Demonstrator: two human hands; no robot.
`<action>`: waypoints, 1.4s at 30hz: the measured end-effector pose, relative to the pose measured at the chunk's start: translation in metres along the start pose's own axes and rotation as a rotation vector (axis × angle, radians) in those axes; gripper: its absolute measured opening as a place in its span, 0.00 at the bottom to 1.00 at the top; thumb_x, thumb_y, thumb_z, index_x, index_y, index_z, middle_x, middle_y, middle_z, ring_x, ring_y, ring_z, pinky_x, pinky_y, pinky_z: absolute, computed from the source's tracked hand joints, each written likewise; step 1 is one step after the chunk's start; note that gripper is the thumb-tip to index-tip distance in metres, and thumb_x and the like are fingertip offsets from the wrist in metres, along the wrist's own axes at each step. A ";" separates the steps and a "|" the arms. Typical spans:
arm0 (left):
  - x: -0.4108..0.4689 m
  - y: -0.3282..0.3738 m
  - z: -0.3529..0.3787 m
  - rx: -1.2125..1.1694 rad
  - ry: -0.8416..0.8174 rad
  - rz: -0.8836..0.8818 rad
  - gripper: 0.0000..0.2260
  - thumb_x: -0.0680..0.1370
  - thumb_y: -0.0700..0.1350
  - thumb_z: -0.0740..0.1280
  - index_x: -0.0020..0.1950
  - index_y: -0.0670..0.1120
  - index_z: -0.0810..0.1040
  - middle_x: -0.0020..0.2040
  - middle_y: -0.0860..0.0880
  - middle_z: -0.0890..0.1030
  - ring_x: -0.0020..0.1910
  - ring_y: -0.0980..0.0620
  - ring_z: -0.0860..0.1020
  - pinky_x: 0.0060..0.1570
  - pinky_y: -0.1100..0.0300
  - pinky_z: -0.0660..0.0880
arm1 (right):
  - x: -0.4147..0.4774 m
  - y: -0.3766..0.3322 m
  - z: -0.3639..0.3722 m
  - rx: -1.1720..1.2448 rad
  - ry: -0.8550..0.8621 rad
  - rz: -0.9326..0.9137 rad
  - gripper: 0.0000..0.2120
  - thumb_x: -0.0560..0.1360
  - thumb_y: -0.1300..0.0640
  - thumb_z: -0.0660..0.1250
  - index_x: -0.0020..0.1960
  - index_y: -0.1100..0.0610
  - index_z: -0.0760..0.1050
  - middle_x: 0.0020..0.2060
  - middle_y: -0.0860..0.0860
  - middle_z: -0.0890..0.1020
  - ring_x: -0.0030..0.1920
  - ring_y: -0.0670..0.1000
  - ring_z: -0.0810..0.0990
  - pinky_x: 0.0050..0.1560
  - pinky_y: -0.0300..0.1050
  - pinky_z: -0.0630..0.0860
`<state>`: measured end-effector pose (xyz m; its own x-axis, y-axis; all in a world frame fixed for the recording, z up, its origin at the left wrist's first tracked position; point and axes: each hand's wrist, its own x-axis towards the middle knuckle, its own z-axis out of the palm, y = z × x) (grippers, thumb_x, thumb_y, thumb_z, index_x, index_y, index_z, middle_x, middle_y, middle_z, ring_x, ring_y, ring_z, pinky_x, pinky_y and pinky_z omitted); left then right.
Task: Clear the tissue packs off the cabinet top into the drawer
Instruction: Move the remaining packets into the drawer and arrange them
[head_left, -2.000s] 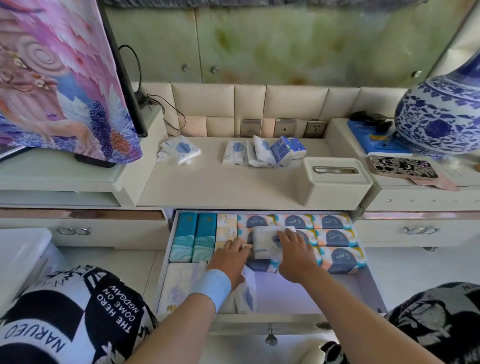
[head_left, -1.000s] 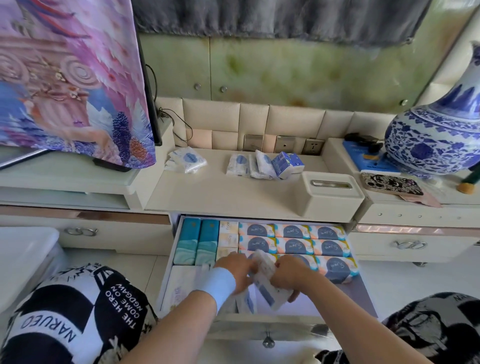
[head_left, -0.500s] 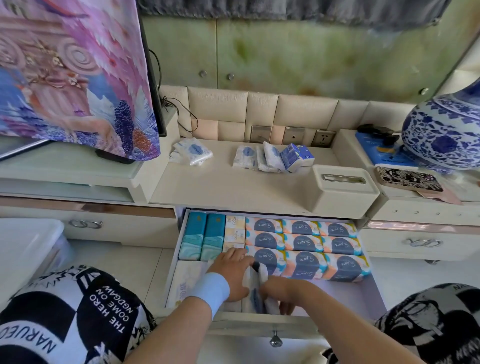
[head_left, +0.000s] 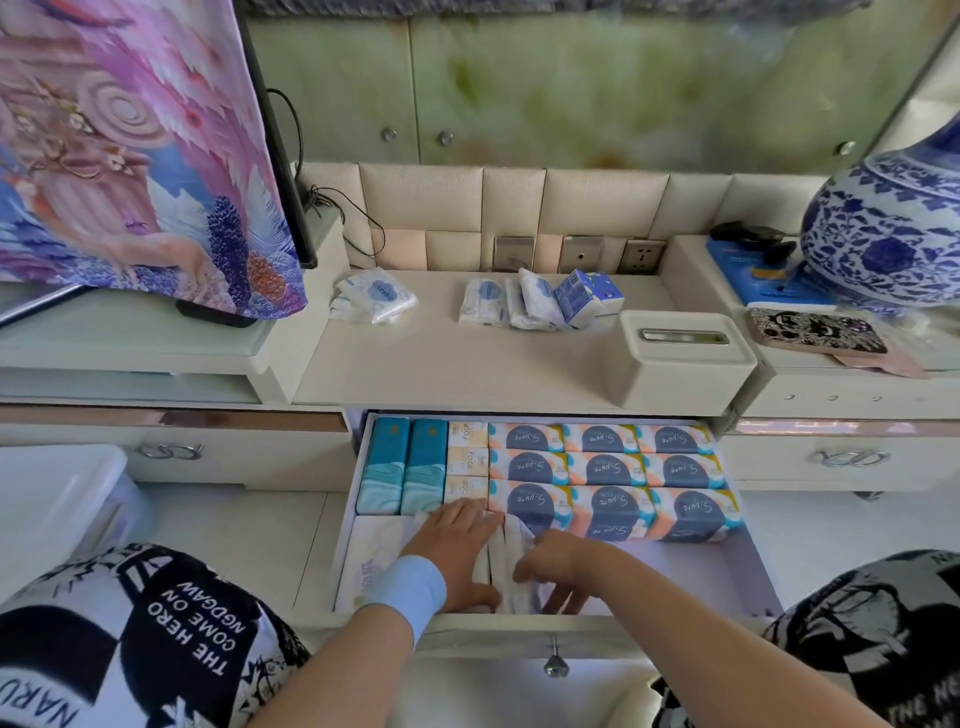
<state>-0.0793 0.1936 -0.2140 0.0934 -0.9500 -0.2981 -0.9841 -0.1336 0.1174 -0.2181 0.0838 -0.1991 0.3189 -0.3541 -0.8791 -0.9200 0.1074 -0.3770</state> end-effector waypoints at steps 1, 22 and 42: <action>0.000 0.001 0.001 -0.017 -0.005 -0.009 0.41 0.75 0.64 0.64 0.80 0.51 0.48 0.80 0.50 0.49 0.78 0.47 0.47 0.77 0.52 0.45 | 0.000 0.000 0.002 -0.002 -0.006 0.006 0.29 0.76 0.54 0.66 0.74 0.55 0.60 0.62 0.57 0.76 0.46 0.59 0.86 0.48 0.54 0.83; -0.008 -0.008 0.003 0.007 0.078 -0.022 0.32 0.73 0.63 0.61 0.75 0.57 0.58 0.73 0.51 0.59 0.71 0.48 0.60 0.69 0.51 0.61 | -0.005 -0.012 0.041 -0.496 0.390 -0.321 0.16 0.81 0.57 0.59 0.68 0.59 0.69 0.65 0.57 0.75 0.65 0.56 0.75 0.65 0.47 0.71; 0.032 -0.032 -0.147 -0.232 0.082 -0.156 0.25 0.79 0.56 0.62 0.76 0.54 0.63 0.74 0.49 0.63 0.71 0.46 0.66 0.68 0.48 0.67 | -0.050 -0.066 -0.068 -0.501 0.568 -0.526 0.25 0.78 0.53 0.63 0.74 0.49 0.65 0.70 0.53 0.71 0.66 0.55 0.73 0.65 0.47 0.72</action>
<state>-0.0223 0.1264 -0.0885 0.2623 -0.9313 -0.2529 -0.8968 -0.3320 0.2925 -0.1888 0.0314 -0.1102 0.6862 -0.6604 -0.3050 -0.7215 -0.5646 -0.4008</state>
